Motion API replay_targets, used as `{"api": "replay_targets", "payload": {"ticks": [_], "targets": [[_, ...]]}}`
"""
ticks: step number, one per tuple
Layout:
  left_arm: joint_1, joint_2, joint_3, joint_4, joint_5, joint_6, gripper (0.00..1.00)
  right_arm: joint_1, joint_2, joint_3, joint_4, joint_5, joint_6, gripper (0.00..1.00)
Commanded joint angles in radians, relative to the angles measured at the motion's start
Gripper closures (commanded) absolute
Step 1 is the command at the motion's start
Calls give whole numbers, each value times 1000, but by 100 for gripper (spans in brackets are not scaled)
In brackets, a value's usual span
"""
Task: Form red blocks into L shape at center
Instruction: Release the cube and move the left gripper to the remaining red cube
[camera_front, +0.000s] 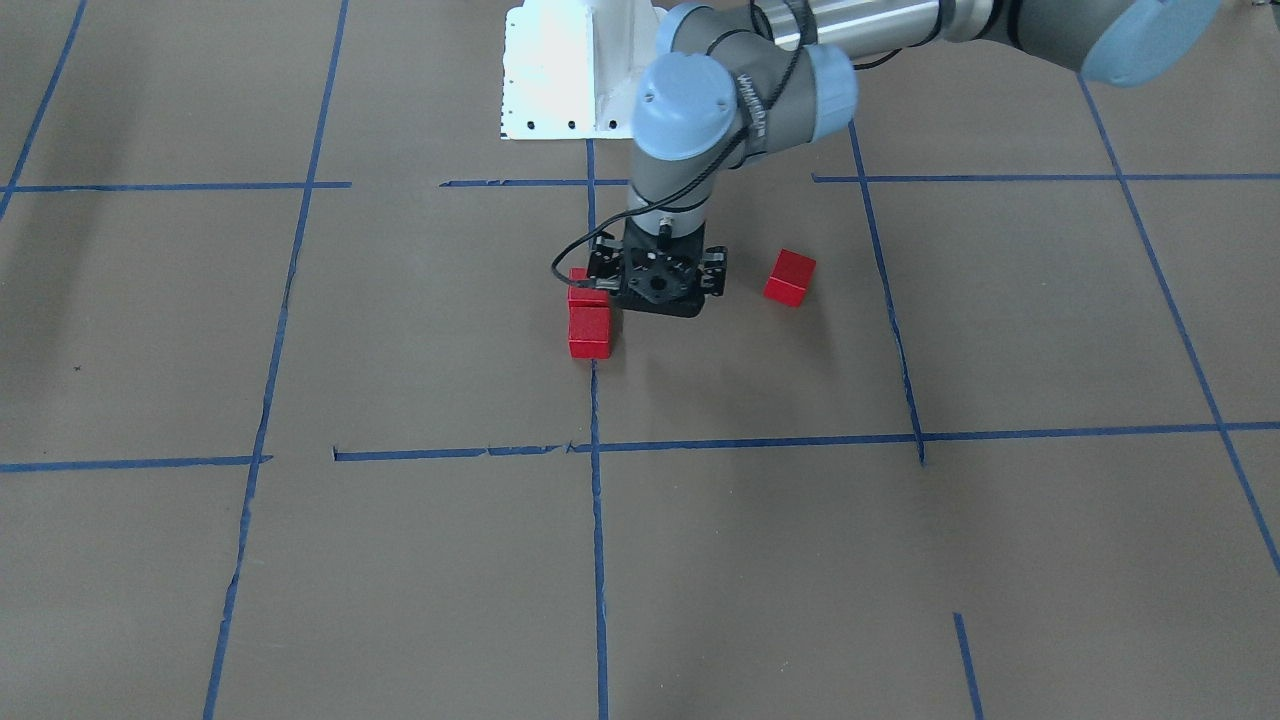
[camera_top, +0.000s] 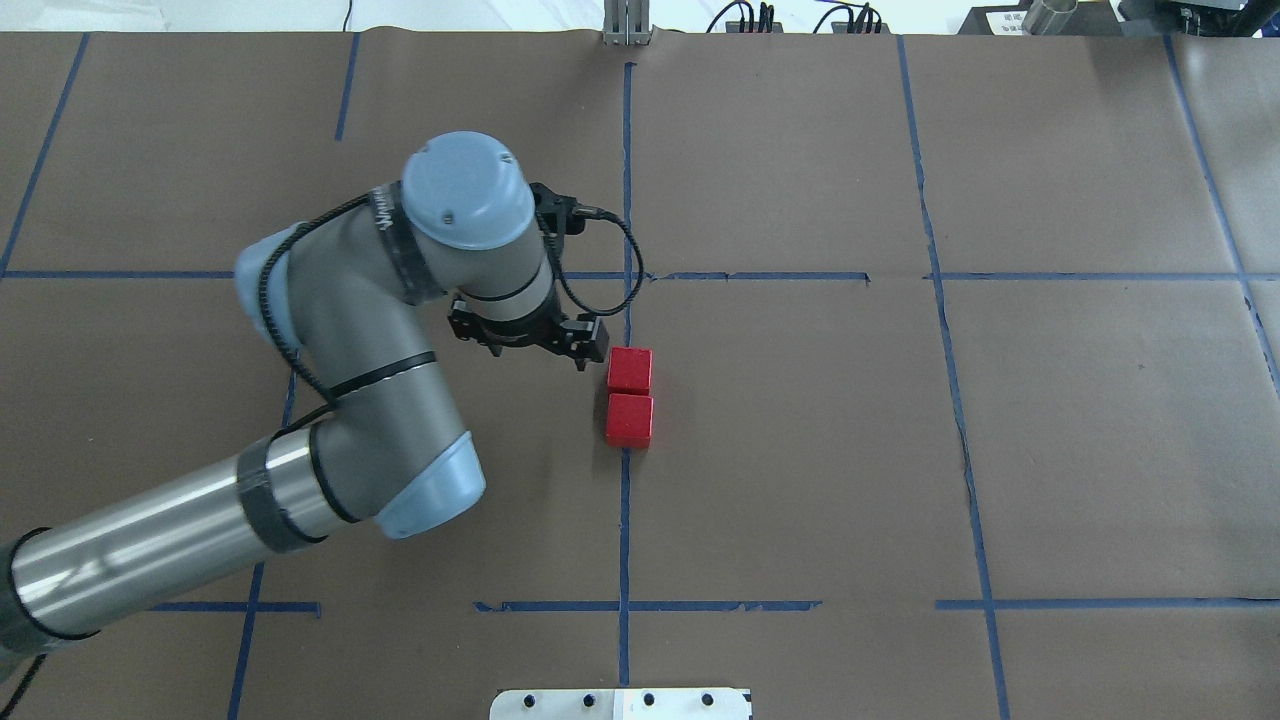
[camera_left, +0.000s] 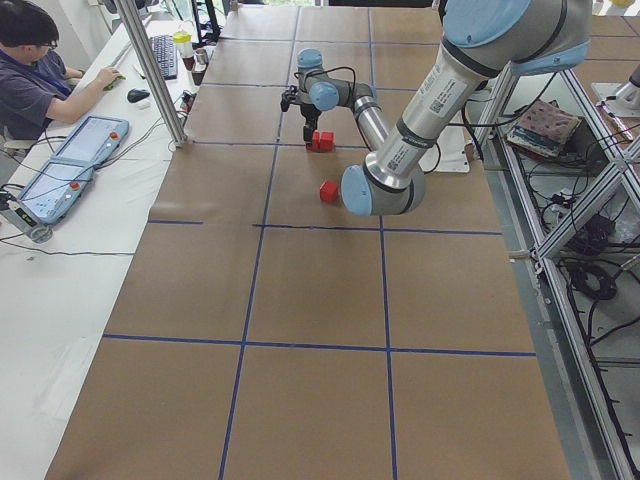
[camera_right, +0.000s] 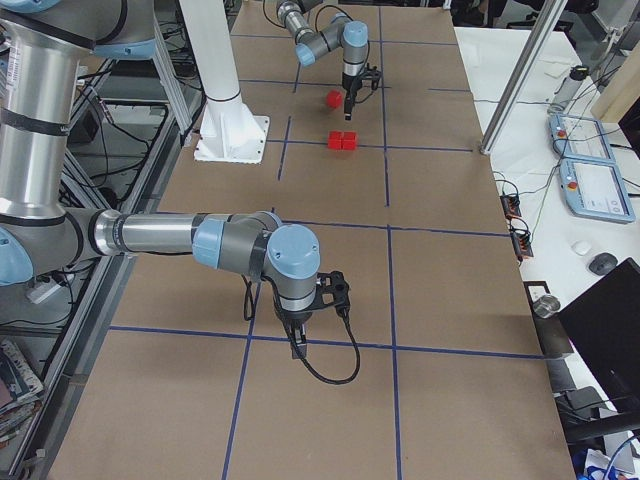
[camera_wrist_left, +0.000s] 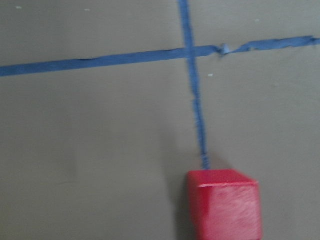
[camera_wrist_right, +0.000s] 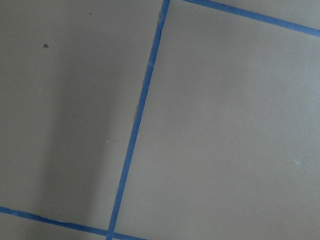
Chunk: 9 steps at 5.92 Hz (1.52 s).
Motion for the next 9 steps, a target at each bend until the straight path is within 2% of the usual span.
{"api": "replay_targets", "payload": {"ticks": [1, 3, 4, 5, 6, 9], "targets": [[-32, 234, -198, -13, -11, 182, 0, 0, 0, 0, 0, 0, 0, 0], [-23, 339, -235, -71, 1, 154, 0, 0, 0, 0, -2, 3, 0, 0], [-13, 341, -216, -77, 15, 91, 1, 0, -1, 1, -2, 5, -1, 0], [51, 340, -210, -79, 77, 46, 1, 0, -3, 0, -2, 3, -1, 0], [91, 328, -178, -82, 87, 3, 1, 0, -3, 1, -2, 3, -1, 0], [89, 328, -176, -110, 85, 17, 1, 0, -6, 2, -2, 2, -3, 0]]}}
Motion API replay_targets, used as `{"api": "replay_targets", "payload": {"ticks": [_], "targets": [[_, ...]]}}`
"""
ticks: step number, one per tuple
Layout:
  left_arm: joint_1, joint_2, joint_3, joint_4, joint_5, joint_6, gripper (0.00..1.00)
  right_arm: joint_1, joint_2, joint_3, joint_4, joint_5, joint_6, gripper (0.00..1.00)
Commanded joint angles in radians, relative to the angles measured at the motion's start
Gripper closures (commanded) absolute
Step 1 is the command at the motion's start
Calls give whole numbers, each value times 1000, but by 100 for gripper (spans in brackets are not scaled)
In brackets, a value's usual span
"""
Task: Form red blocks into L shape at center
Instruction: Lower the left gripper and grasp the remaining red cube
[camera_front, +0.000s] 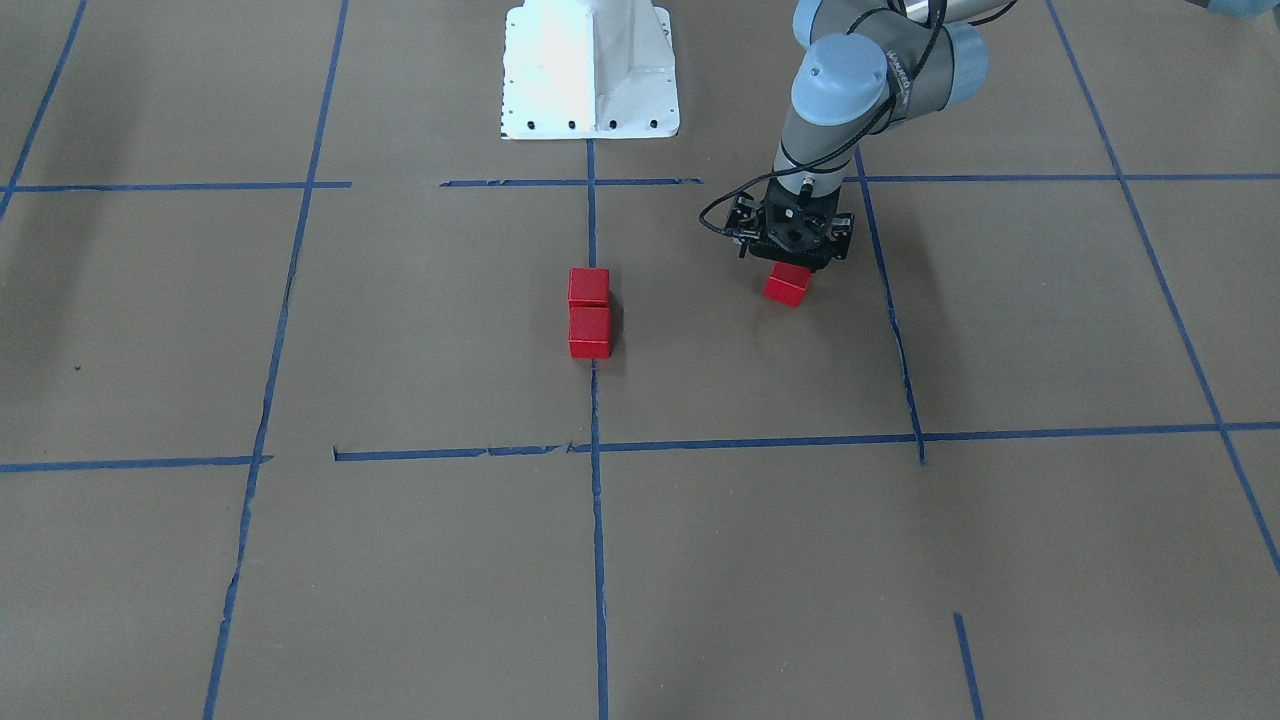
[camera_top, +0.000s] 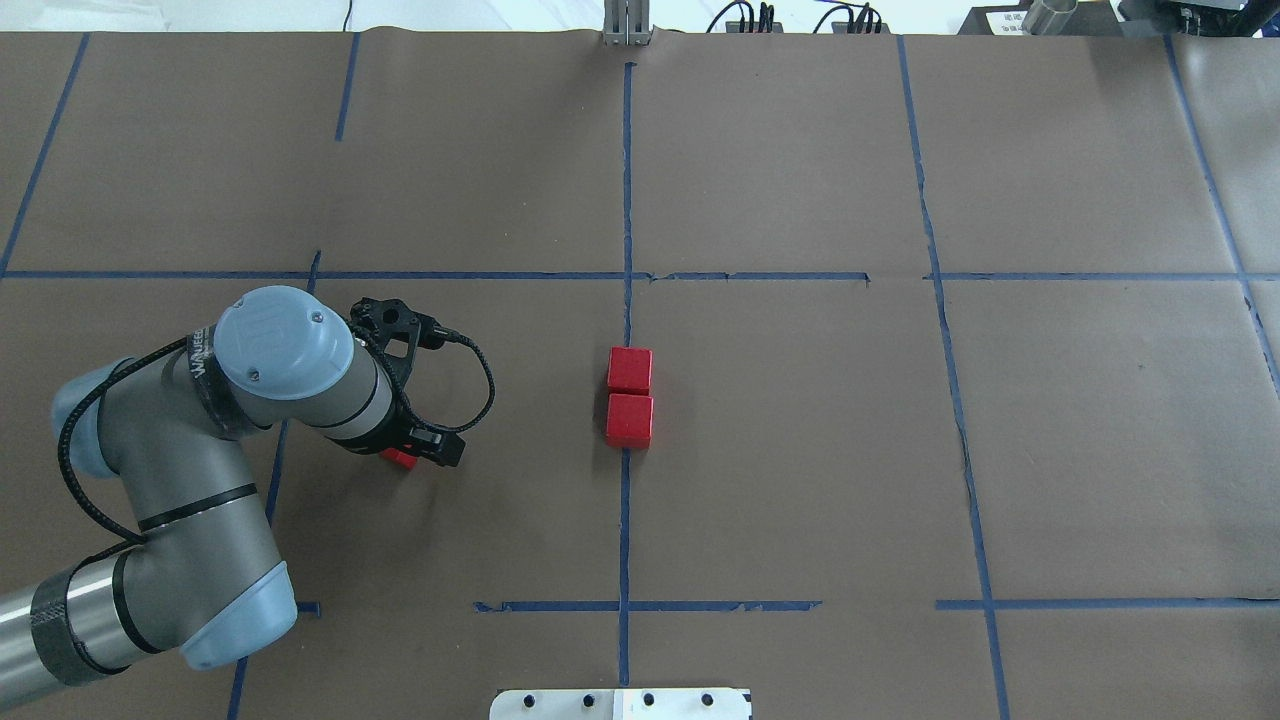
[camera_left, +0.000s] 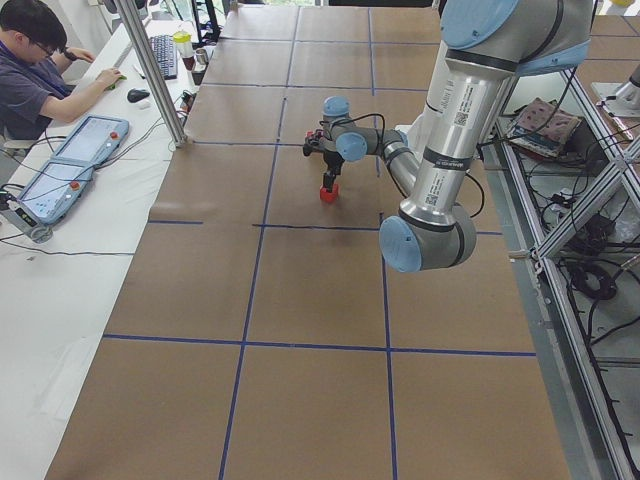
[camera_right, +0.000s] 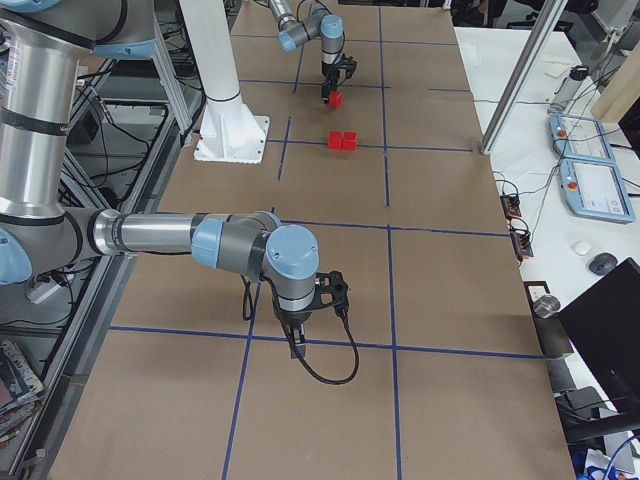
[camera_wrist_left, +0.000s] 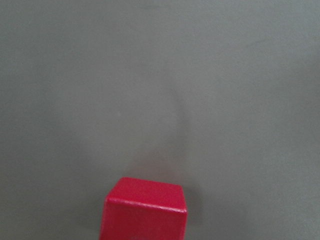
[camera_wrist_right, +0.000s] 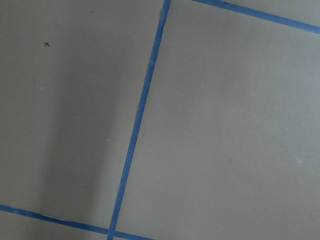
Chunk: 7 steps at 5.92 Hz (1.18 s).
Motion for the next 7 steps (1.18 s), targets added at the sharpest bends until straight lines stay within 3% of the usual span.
{"api": "replay_targets", "payload": {"ticks": [1, 7], "targets": [[-17, 2, -10, 2, 1, 7, 1, 0, -1, 0, 0, 0, 1, 0], [-24, -3, 22, -3, 2, 49, 1, 0, -1, 0, 0, -1, 1, 0]]}}
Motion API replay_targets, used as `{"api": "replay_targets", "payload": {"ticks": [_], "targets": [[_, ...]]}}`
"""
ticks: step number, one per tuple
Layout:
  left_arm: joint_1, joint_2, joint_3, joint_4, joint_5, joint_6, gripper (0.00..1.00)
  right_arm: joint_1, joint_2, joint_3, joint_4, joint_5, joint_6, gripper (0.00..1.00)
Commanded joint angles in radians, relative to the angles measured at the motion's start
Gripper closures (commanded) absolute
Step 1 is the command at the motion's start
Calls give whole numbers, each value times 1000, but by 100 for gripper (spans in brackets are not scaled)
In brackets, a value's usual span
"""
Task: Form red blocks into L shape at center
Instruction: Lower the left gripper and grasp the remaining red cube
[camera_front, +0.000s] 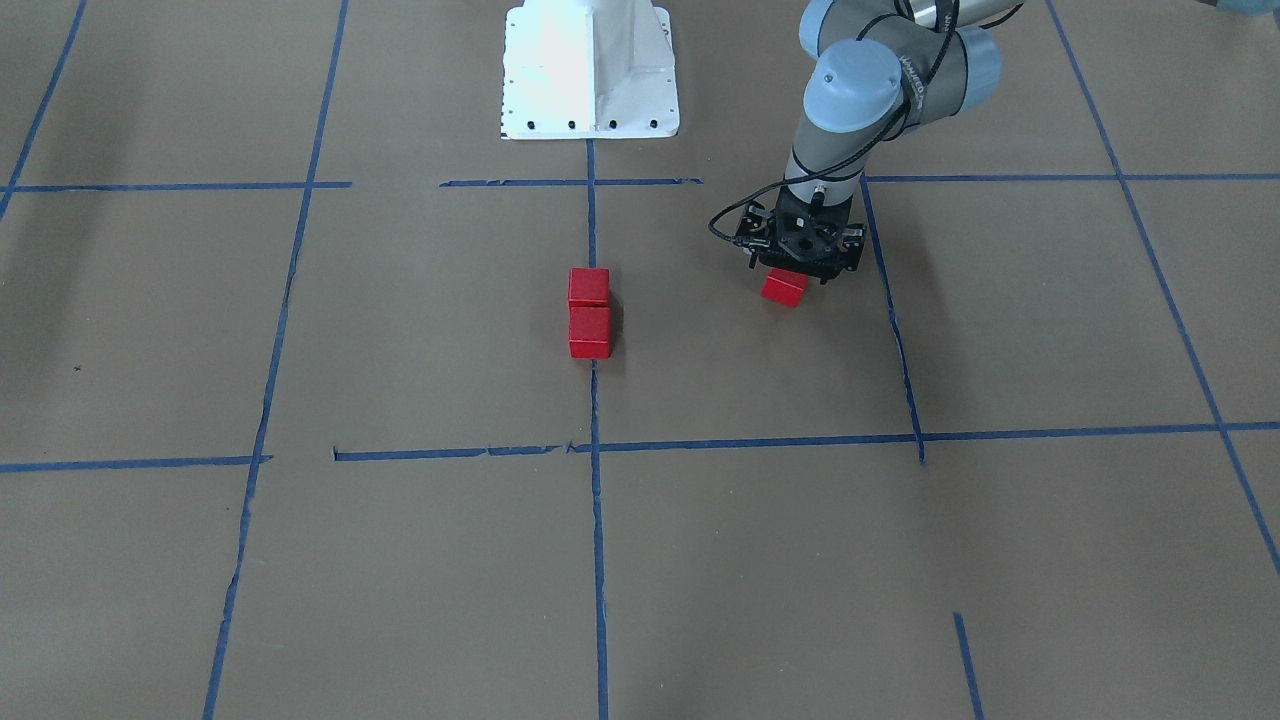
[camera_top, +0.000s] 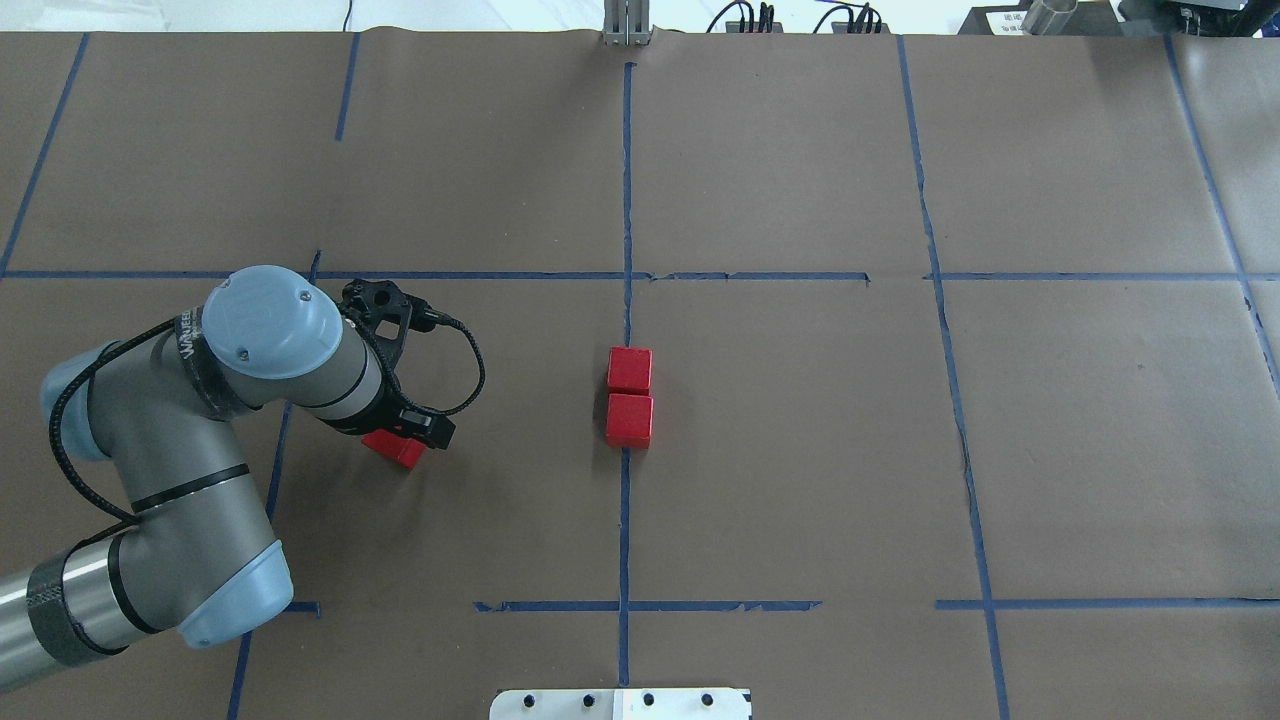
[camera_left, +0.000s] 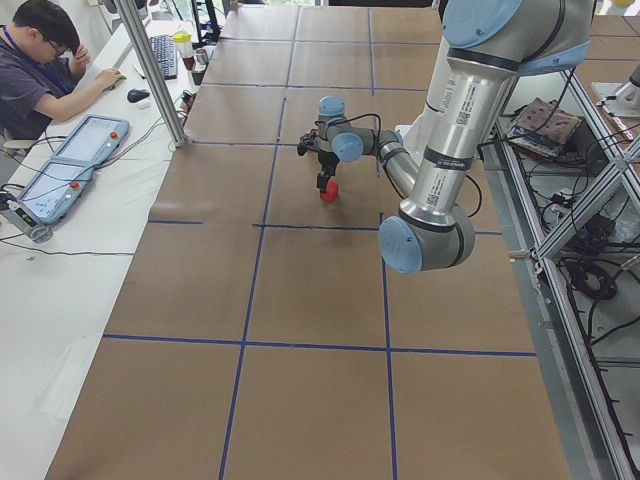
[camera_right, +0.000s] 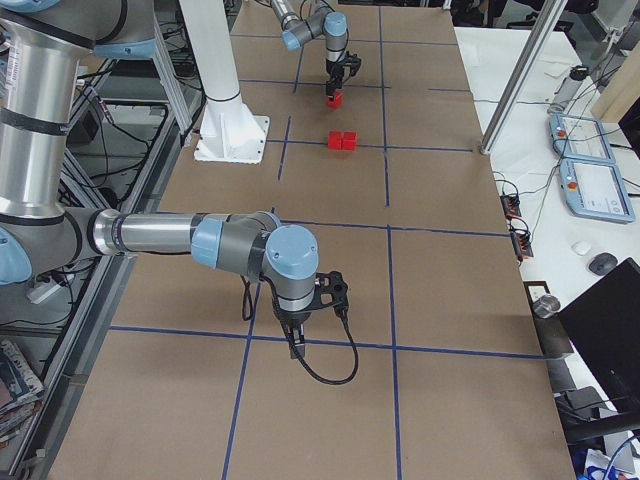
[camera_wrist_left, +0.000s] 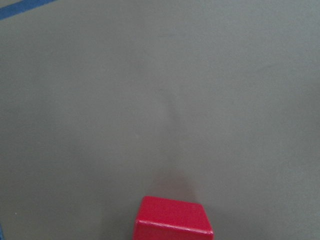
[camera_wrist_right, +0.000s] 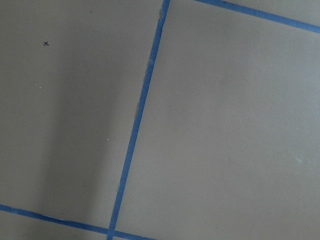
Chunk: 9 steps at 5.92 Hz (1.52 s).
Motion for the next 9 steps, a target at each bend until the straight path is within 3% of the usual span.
{"api": "replay_targets", "payload": {"ticks": [1, 3, 4, 7, 9], "targets": [[7, -12, 37, -5, 0, 3, 0, 0, 0, -1, 0, -1, 0, 0], [8, -24, 74, -7, 0, 4, 2, 0, 0, -3, 0, -2, 0, 0], [8, -24, 82, -7, 0, 4, 8, 0, 0, -3, 0, -2, 0, 0], [8, -33, 79, 1, -8, 3, 65, 0, 0, -2, 0, -2, 0, 0], [-21, -131, 65, 75, -6, -22, 70, 0, 0, 0, 0, -2, 0, 0]]}}
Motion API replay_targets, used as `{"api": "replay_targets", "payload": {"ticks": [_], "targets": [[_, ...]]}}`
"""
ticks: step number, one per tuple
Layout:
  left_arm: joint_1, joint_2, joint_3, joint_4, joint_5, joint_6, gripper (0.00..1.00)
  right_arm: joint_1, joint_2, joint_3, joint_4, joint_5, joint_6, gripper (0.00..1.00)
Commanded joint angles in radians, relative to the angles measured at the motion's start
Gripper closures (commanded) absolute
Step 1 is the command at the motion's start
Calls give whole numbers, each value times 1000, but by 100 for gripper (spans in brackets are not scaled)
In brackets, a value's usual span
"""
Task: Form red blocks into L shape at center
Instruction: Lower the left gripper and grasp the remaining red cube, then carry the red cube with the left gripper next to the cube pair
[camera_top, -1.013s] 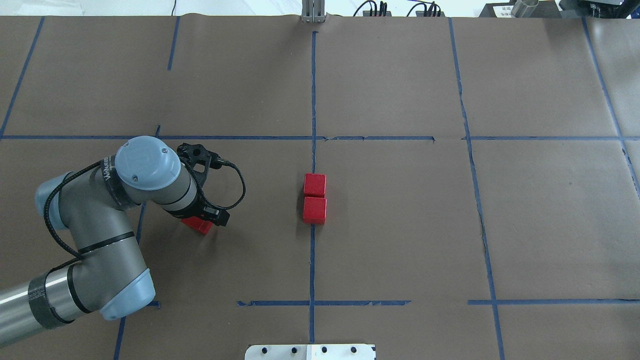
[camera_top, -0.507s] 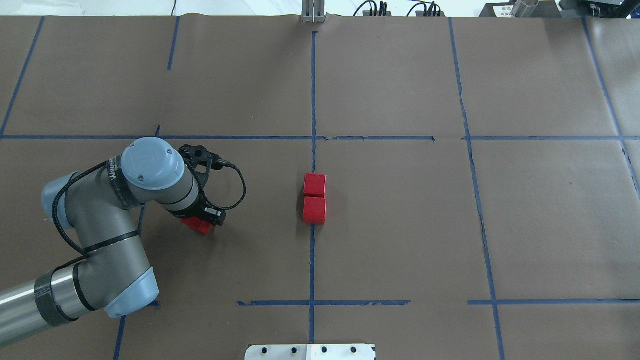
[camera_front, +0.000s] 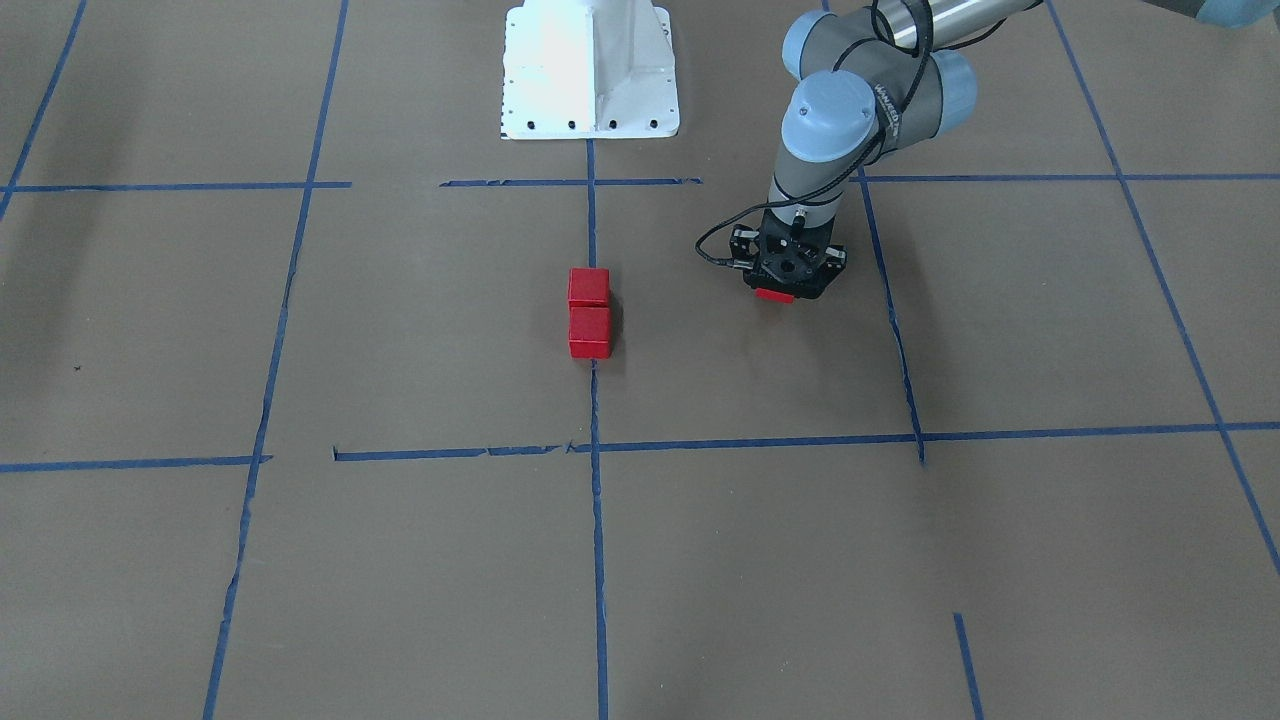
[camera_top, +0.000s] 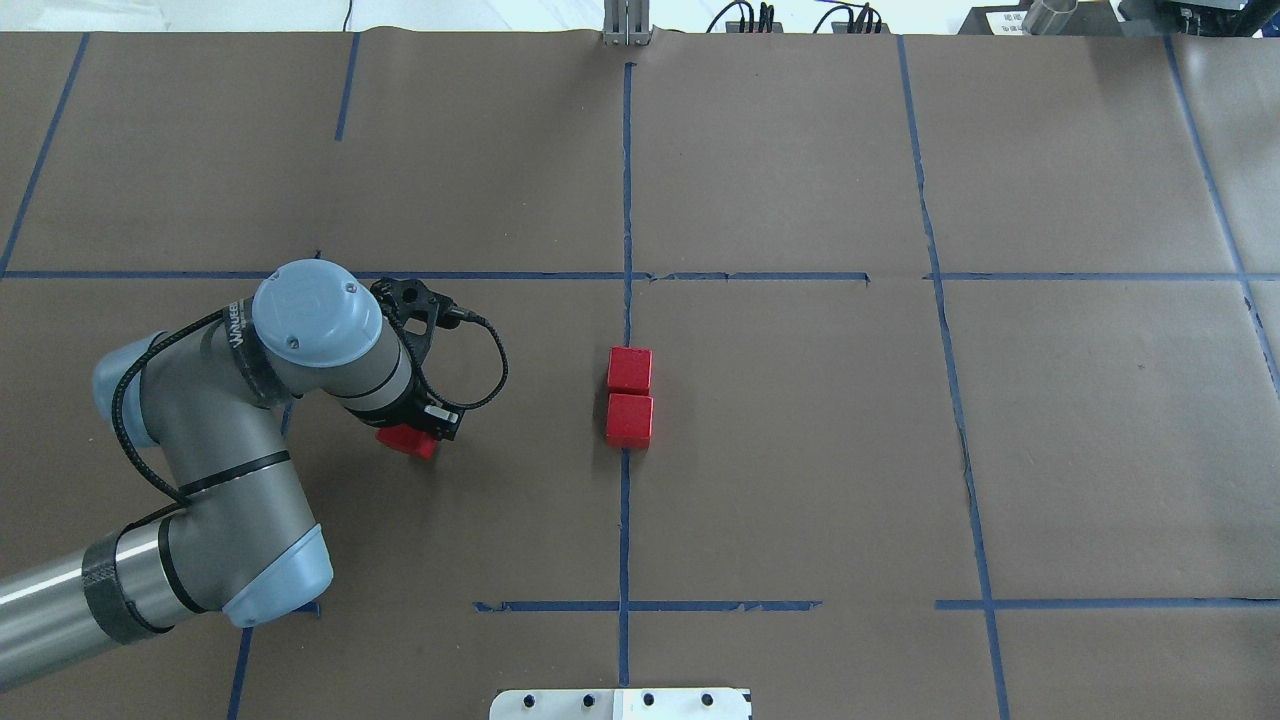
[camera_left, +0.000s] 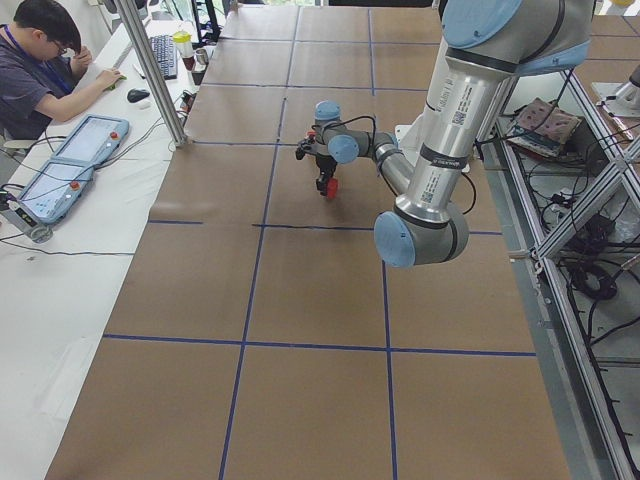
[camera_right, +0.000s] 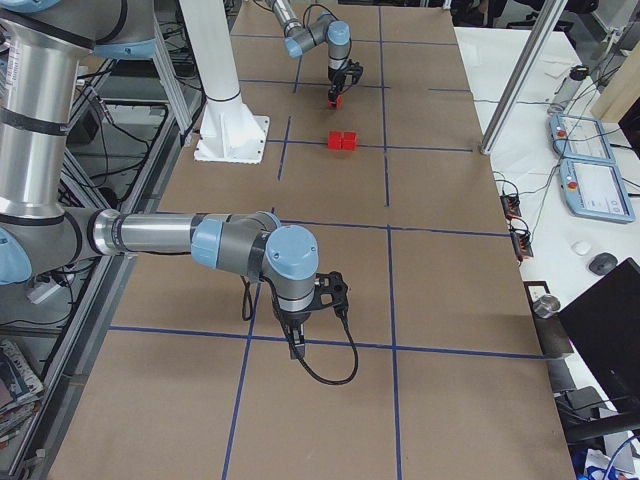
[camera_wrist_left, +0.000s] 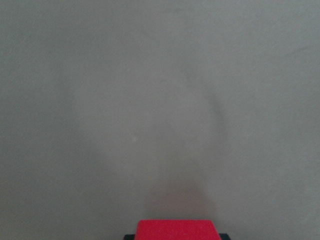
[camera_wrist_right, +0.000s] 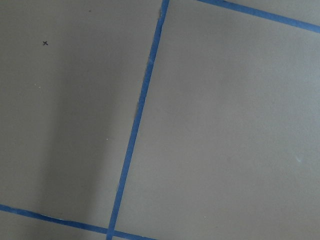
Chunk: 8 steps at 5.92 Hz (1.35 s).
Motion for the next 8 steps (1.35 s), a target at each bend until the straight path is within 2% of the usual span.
{"api": "replay_targets", "payload": {"ticks": [1, 3, 5, 7, 8], "targets": [[-25, -77, -10, 75, 2, -168, 70, 0, 2, 0, 0, 0, 0, 0], [-29, -82, -25, 74, 4, -665, 70, 0, 2, 2, 0, 0, 0, 0], [-19, -157, 14, 76, 10, -1231, 70, 0, 2, 4, 0, 0, -2, 0], [-19, -281, 146, 67, 17, -1558, 71, 0, 2, 10, 2, 0, -3, 0], [-19, -299, 168, 63, 24, -1665, 71, 0, 2, 13, 0, 0, -3, 0]]}}
